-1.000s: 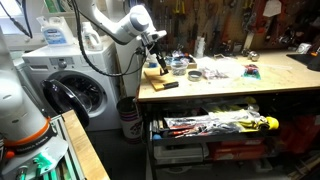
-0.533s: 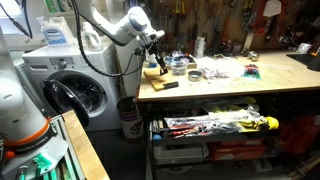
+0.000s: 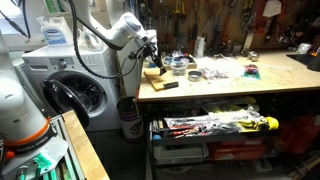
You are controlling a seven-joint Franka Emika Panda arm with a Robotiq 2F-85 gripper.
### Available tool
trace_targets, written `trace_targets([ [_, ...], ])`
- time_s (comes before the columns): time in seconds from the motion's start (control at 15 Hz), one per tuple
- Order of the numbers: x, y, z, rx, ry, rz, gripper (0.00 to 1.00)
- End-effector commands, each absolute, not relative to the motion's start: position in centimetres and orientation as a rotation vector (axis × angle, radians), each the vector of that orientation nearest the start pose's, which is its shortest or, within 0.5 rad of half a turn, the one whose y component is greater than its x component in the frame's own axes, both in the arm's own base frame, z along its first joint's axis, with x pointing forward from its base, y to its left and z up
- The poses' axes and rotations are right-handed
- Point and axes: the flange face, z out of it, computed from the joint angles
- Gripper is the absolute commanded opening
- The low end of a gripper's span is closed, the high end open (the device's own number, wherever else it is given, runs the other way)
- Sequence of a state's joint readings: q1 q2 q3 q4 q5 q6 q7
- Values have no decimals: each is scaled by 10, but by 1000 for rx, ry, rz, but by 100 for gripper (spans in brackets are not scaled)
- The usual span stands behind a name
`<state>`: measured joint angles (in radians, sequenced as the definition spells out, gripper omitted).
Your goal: Pick up the batteries and place them standing vertically on the wooden board one by one
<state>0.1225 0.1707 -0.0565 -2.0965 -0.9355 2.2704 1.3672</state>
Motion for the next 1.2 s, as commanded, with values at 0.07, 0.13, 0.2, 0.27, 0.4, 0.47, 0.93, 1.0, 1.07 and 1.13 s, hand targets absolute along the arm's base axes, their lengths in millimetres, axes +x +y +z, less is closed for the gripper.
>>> trace_targets([
  [0.07, 546, 26, 342, 2295, -967, 749, 4],
  [0.13, 541, 29, 342, 2277, -1001, 789, 4],
  [0.2, 537, 30, 341, 2256, -1028, 829, 4],
  [0.27, 534, 32, 341, 2225, -1048, 878, 4],
  [0.4, 528, 36, 335, 2173, -1084, 960, 4],
  [0.47, 525, 38, 331, 2148, -1100, 993, 4],
  [0.93, 529, 43, 323, 2143, -1117, 994, 17],
  [1.0, 529, 43, 323, 2142, -1118, 994, 4],
  [1.07, 529, 46, 320, 2139, -1111, 1020, 4],
  [1.13, 529, 51, 317, 2142, -1121, 1032, 4],
])
